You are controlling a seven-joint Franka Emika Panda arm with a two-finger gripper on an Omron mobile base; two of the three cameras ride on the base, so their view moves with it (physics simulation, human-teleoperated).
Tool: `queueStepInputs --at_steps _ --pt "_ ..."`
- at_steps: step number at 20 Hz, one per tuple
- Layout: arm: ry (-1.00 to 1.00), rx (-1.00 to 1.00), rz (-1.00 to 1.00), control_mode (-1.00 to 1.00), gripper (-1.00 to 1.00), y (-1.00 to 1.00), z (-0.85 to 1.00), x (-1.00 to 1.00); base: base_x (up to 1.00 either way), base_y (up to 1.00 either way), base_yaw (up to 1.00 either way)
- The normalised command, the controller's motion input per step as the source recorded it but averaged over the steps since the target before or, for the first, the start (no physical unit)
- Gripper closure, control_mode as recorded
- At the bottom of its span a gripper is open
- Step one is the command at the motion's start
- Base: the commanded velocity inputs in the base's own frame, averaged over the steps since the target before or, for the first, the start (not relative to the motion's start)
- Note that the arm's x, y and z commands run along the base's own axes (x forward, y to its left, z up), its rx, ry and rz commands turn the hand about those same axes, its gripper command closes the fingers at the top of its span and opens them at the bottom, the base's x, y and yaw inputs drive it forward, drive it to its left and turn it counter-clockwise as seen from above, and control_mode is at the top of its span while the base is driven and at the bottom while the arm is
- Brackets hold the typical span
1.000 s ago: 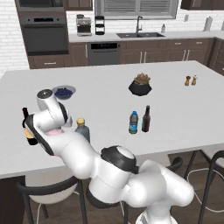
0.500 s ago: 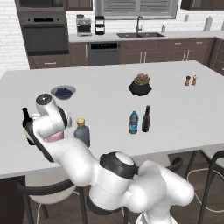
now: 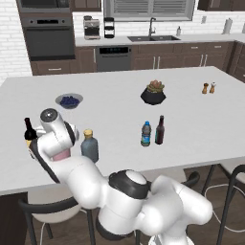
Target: Move the plastic bottles in the middle to the plastics group, and the glass bottles in the middle to the glass group.
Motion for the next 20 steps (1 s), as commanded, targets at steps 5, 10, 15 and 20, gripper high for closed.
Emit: queueStepInputs --at_steps 5,10,15,20 --pt "0.00 0.00 0.00 -1.00 1.00 0.00 0.00 0.00 0.00 0.00 0.00" --pt "0.00 0.00 0.00 -1.00 -1.00 0.00 0.00 0.00 0.00 0.00 0.00" --pt "0.00 0.00 0.00 -1.00 -1.00 0.00 0.00 0.00 0.00 0.00 0.00" --pt "0.00 0.00 0.00 -1.00 -1.00 0.00 0.00 0.00 0.00 0.00 0.00"
